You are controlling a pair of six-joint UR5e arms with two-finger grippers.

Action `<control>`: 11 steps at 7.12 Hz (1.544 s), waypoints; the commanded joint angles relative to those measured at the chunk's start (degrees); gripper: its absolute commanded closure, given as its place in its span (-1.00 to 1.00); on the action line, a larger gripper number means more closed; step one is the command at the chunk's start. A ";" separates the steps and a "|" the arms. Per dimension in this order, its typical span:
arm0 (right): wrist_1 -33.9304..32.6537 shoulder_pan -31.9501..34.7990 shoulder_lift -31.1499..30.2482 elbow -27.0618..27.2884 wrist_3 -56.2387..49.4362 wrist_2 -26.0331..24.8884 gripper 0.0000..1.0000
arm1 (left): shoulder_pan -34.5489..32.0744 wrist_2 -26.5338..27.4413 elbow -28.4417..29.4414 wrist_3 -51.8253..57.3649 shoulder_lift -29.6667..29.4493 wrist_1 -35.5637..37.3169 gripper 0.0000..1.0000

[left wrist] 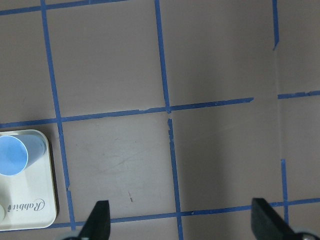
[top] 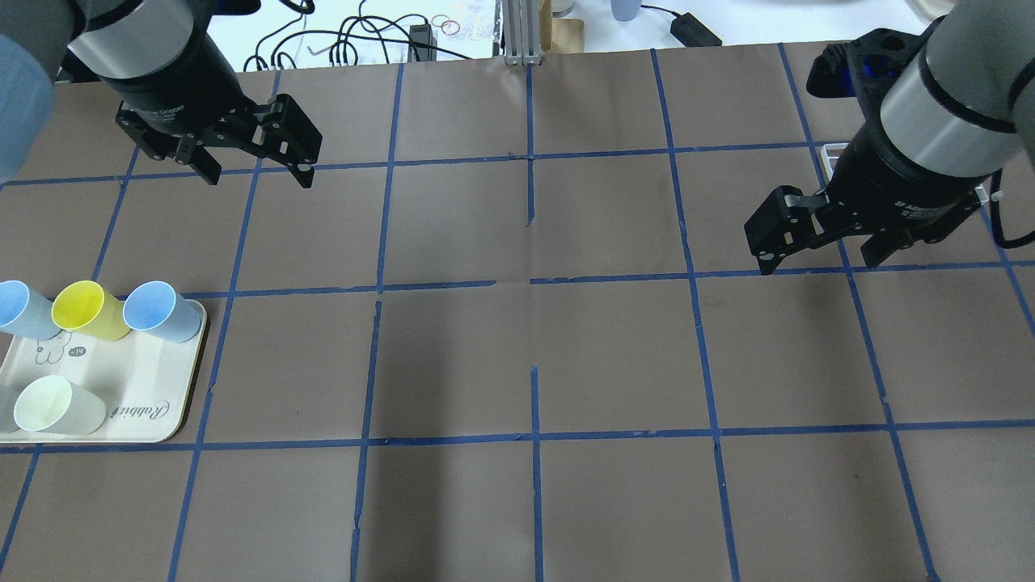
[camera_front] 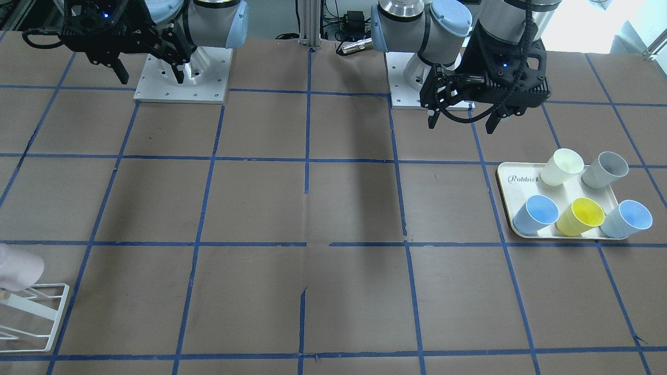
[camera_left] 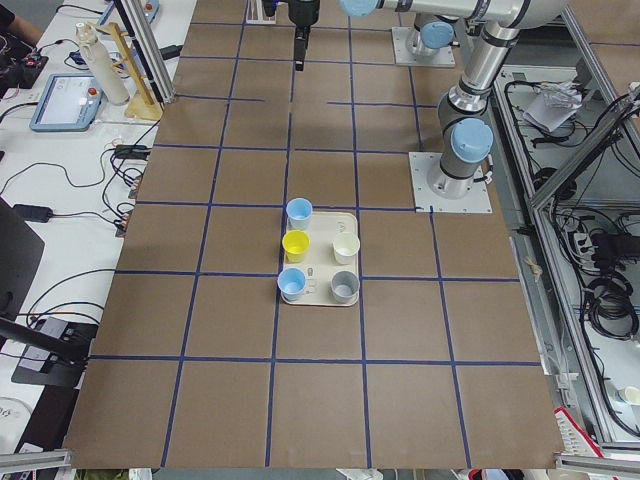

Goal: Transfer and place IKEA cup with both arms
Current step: 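Move the right gripper toward the pink cup on the white wire rack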

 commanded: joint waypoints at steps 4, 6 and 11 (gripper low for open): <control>-0.95 -9.28 0.69 -0.29 -2.32 0.61 -1.00 | -0.01 -0.24 -0.05 0.00 0.10 -0.09 -1.00; -4.63 -13.25 2.79 -0.29 -8.79 0.27 -1.00 | -0.01 -0.24 -0.05 0.00 -0.08 0.00 -1.00; -16.93 -23.62 12.27 -0.38 -27.85 0.26 -1.00 | -0.01 -0.59 -0.05 0.00 -0.34 0.00 -1.00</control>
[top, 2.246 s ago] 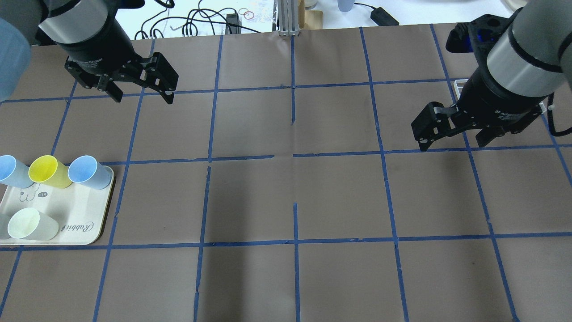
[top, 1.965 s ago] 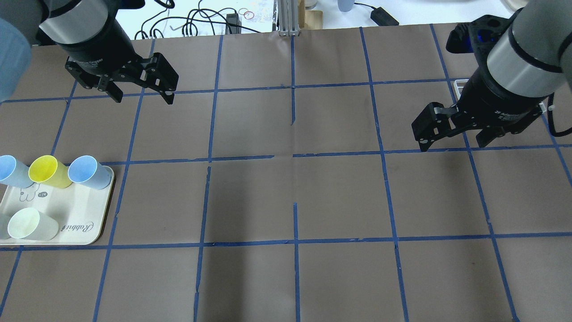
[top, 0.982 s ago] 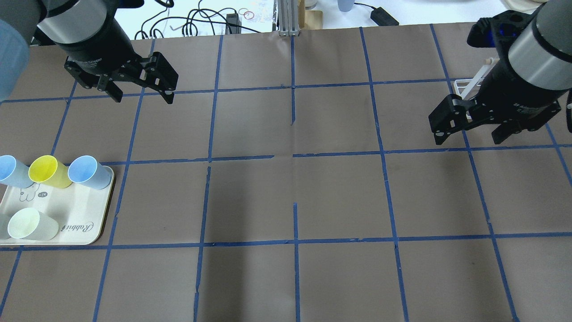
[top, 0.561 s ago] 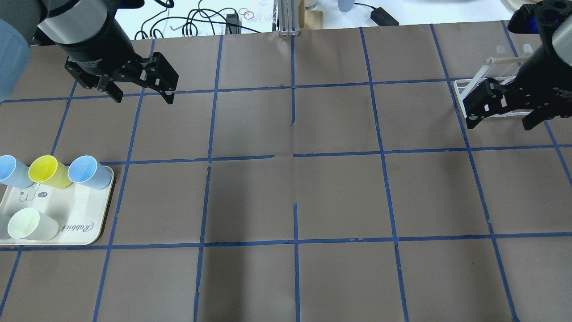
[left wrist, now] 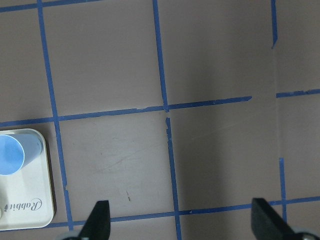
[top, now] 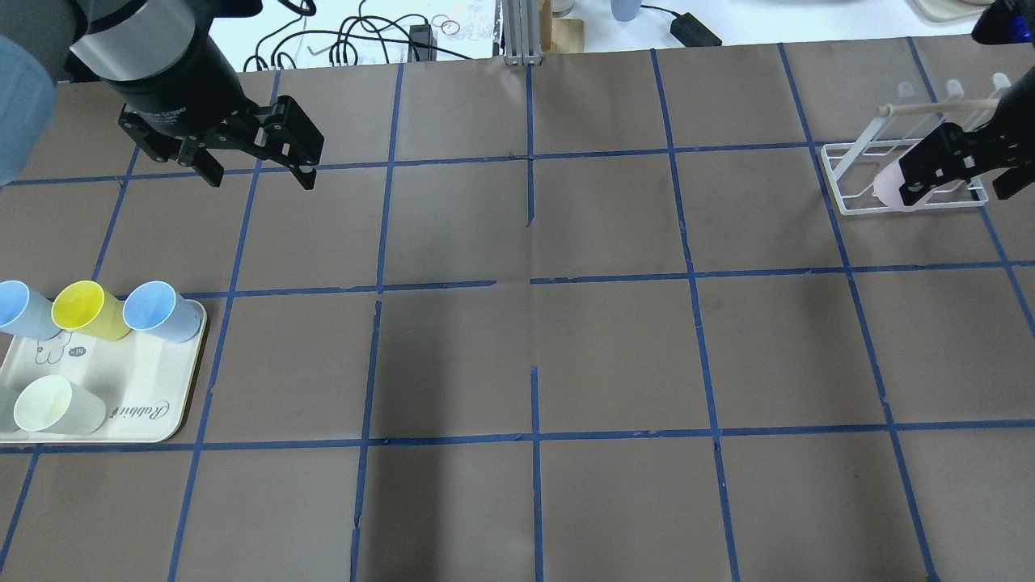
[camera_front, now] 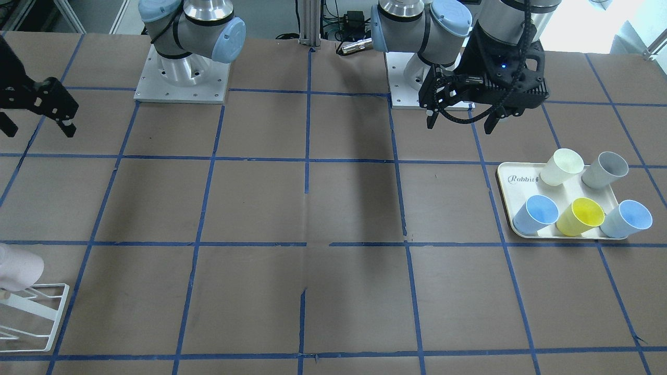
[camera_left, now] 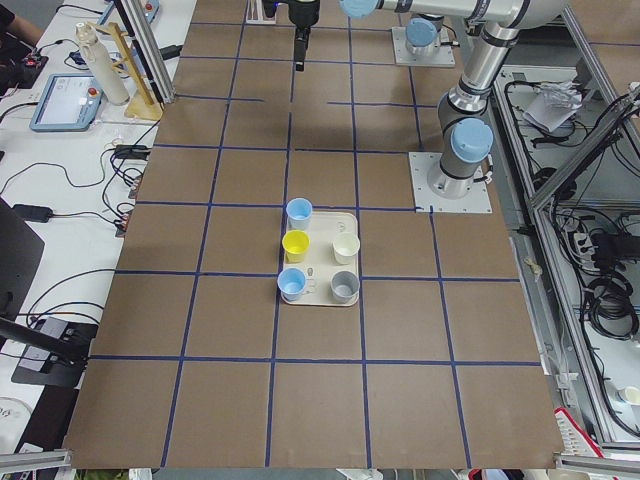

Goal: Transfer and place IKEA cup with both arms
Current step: 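Lower the right gripper around the pink cup on the rack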

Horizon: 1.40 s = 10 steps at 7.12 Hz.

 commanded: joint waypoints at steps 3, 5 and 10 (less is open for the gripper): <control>-10.86 -5.41 8.84 -0.54 -16.44 0.18 -1.00 | 0.00 -0.21 -0.02 0.00 -0.31 0.11 -1.00; -12.64 -5.41 13.58 -3.52 -17.25 0.88 -1.00 | 0.09 0.23 0.16 0.09 -0.40 0.11 -1.00; -21.18 -5.24 20.89 -3.71 -20.16 1.05 -1.00 | 0.09 0.05 0.07 0.09 -0.40 0.11 -1.00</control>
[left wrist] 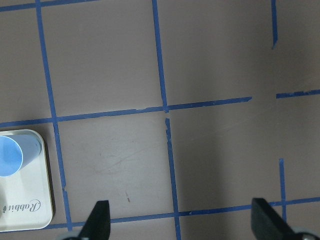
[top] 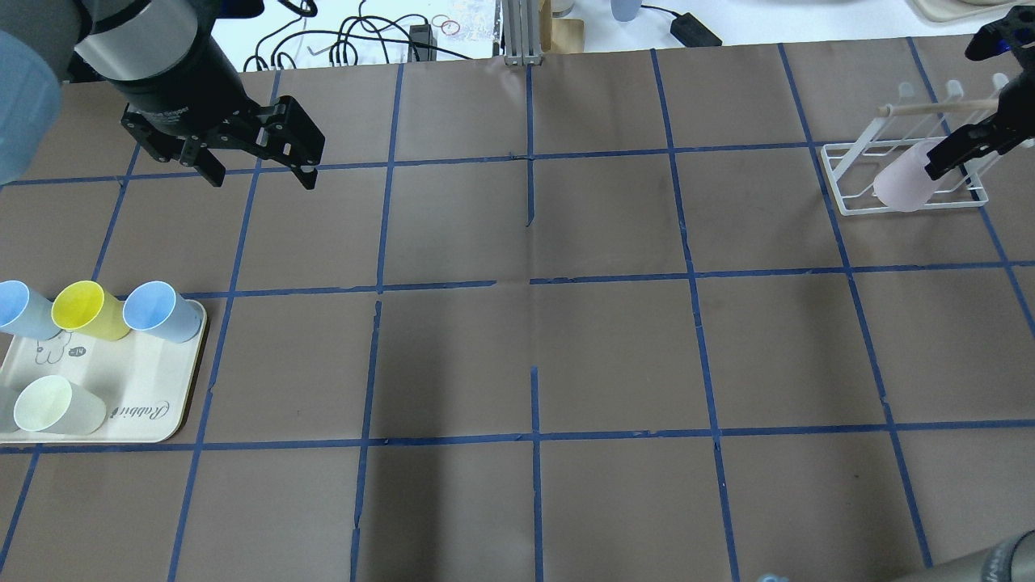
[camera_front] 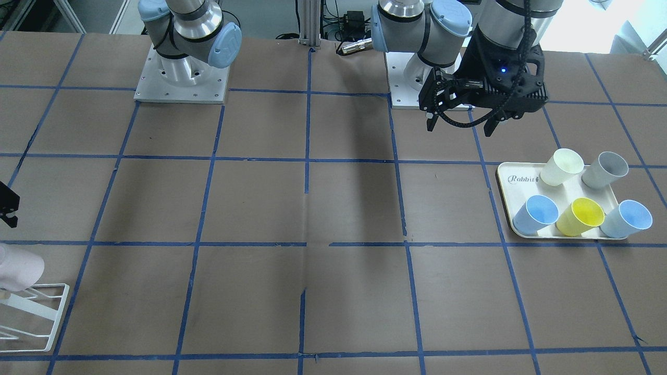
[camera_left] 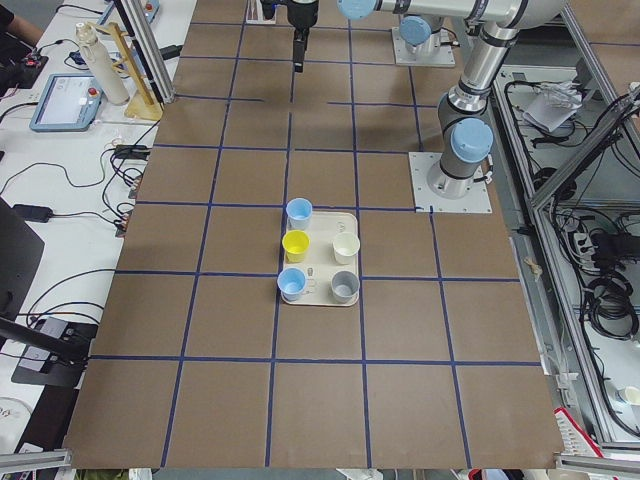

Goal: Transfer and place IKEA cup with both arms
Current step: 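Lower the right gripper around the pink cup on the rack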

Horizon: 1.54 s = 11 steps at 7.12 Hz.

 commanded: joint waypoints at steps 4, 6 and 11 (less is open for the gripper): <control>-1.47 0.34 3.18 -0.12 0.45 0.76 -1.00 | 0.00 -0.08 0.06 0.01 -0.23 0.00 -1.00; -3.13 0.34 3.70 -0.03 0.54 1.81 -1.00 | 0.00 -0.17 -0.12 0.01 -0.06 0.00 -1.00; -5.95 0.52 5.64 -0.03 0.54 1.91 -1.00 | 0.00 -0.35 -0.12 -0.08 0.03 0.00 -1.00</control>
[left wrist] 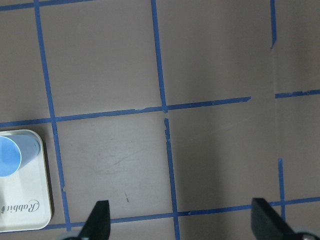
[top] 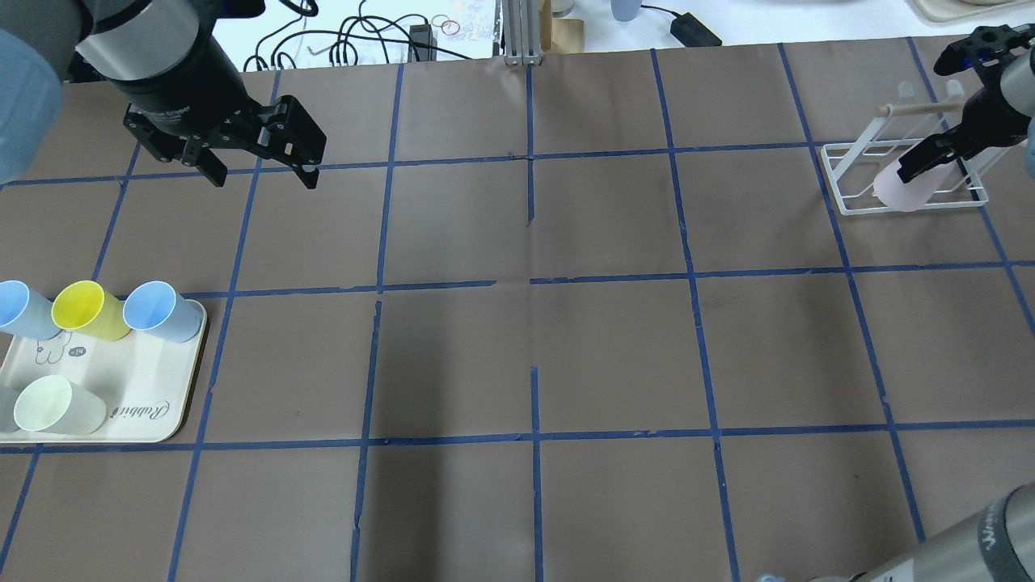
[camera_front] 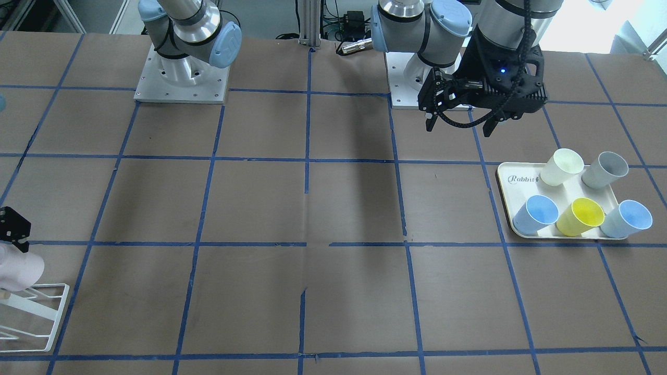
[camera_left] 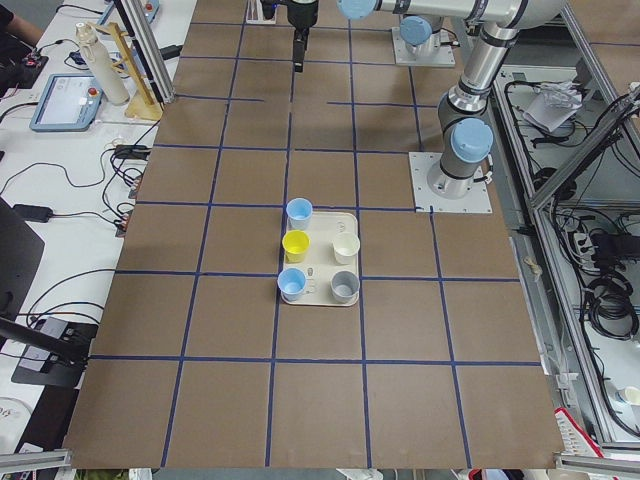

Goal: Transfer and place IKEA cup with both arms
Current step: 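Close the right gripper on the pink cup's base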

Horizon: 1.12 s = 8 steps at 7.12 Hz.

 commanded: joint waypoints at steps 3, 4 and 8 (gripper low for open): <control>-0.04 0.02 0.45 0.00 -0.04 0.01 -0.90 | 0.00 -0.01 -0.45 -0.01 0.32 0.00 -1.00; -0.04 0.02 0.45 0.00 -0.04 0.01 -0.89 | 0.00 -0.01 -0.54 -0.10 0.23 0.00 -1.00; -1.10 0.11 1.68 0.00 -0.04 1.16 -0.87 | 0.00 -0.01 -0.37 -0.10 0.15 0.09 -1.00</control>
